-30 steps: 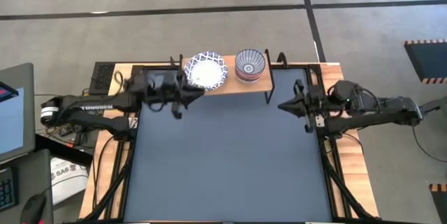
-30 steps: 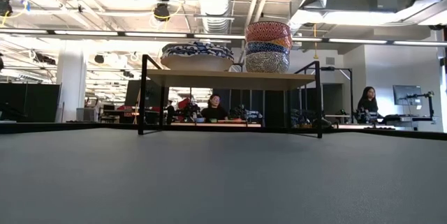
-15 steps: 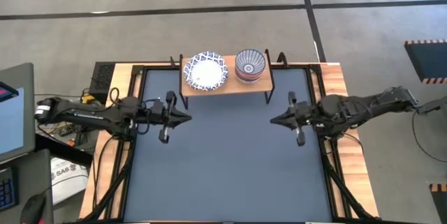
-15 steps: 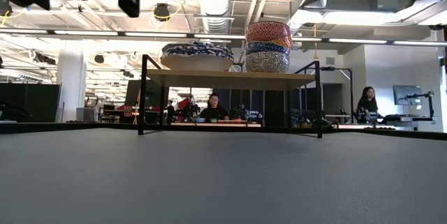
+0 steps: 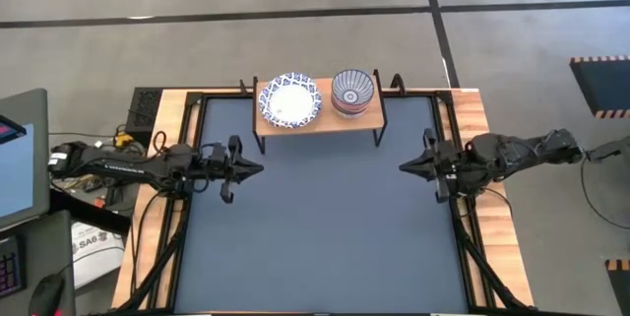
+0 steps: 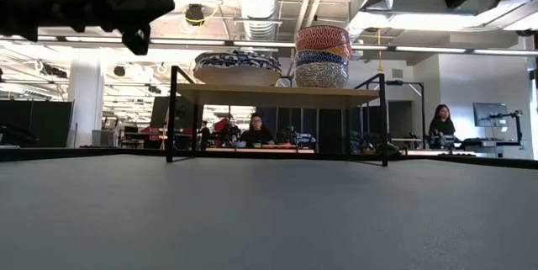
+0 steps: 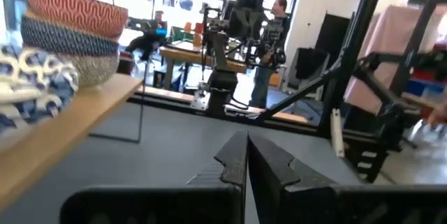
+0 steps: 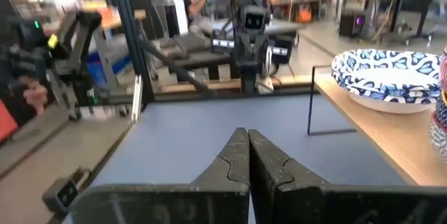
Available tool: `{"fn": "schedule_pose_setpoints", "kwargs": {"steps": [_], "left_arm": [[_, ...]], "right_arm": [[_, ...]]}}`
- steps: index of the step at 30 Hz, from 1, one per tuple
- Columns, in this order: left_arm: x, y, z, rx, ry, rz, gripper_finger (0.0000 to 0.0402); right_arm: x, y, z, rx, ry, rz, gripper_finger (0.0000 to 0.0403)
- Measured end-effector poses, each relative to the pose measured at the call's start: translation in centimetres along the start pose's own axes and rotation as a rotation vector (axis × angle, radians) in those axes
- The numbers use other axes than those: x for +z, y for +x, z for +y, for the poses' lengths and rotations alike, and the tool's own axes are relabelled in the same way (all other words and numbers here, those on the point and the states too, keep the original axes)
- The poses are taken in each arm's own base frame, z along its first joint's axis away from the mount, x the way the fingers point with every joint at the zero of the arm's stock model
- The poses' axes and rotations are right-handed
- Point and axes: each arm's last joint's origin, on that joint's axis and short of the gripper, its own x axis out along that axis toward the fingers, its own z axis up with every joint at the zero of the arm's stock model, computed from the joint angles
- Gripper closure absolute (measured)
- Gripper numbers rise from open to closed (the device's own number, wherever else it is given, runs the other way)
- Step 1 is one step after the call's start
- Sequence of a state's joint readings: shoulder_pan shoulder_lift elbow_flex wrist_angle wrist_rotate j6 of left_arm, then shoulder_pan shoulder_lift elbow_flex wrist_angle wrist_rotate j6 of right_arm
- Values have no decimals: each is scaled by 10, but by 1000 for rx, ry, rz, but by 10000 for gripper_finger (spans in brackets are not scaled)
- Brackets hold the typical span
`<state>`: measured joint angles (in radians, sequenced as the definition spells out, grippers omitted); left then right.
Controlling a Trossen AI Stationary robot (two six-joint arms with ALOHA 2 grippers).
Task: Place and stack bowls onto a shelf
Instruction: Return to Home Position
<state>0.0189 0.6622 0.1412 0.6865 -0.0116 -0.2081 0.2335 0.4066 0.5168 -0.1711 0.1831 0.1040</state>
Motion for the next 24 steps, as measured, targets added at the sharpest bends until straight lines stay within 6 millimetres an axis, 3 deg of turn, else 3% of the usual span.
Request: {"fn": "schedule_pose_setpoints", "kwargs": {"steps": [4,8,15,20,24], "left_arm": [[-1,0,0,7,-28,5,401],[-3,0,2,12,114,27,401],[-3,-1,11,-16,166,52,401],[8,-11,11,-64,171,-6,401],[5,-21,9,-43,163,65,401]], "right_arm": [[-32,3,-6,-43,28,-48,383],[-60,5,-14,-121,170,4,368],[-58,-12,-16,-91,27,-106,387],[-59,-30,-17,-47,80,-157,386],[-65,-30,-14,31,87,-92,385]]}}
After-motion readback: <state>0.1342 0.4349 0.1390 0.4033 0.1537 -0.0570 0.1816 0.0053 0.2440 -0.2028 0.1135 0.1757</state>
